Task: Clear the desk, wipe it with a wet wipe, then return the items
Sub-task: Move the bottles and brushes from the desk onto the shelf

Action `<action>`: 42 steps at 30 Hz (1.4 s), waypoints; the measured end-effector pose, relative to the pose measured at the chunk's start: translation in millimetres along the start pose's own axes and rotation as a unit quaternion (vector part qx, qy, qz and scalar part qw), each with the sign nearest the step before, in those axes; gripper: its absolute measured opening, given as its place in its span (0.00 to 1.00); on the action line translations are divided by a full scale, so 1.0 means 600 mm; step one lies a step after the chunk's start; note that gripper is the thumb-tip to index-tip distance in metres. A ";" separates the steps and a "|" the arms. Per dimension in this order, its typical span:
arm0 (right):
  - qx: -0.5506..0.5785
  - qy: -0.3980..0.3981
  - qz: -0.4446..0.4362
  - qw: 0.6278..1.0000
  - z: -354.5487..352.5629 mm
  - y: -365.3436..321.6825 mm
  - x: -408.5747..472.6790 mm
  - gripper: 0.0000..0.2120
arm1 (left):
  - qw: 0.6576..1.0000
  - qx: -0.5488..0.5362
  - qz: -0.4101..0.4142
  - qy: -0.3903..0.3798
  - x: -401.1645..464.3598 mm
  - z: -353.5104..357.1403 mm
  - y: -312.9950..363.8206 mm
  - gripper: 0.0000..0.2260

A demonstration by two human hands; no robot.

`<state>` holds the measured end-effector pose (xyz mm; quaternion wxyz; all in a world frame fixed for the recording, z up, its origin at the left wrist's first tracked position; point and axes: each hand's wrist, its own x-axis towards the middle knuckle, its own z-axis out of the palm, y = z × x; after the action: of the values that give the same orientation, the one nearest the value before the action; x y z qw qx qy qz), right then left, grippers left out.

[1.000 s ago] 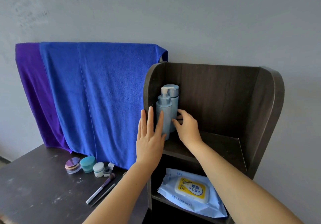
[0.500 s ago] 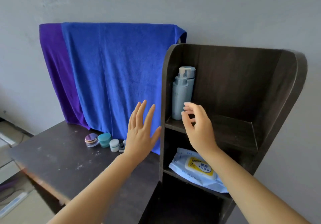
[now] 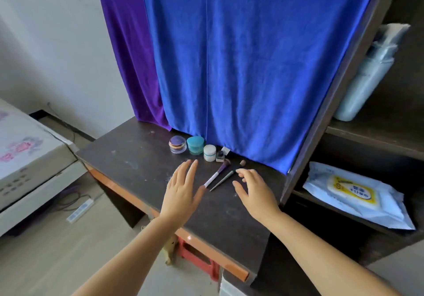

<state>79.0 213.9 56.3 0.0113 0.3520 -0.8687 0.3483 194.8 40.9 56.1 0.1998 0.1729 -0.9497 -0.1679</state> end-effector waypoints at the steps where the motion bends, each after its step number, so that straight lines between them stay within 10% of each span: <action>1: -0.004 -0.006 0.024 1.000 0.024 -0.008 0.005 0.16 | 1.000 0.000 0.002 -0.016 -0.001 0.000 -0.026 0.30; 23: 0.001 -0.028 0.389 0.921 0.203 0.084 0.181 0.15 | 0.951 -0.030 -0.061 -0.303 0.219 0.212 -0.075 0.17; 42: 0.016 -0.016 0.441 0.897 0.166 0.030 0.135 0.09 | 0.953 -0.078 -0.129 -0.262 0.154 0.151 -0.076 0.11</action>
<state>29.6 113.3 -8.4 -0.1636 -0.0615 -0.9291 0.3258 87.6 -13.4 -10.3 -0.0670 0.2277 -0.9222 -0.3054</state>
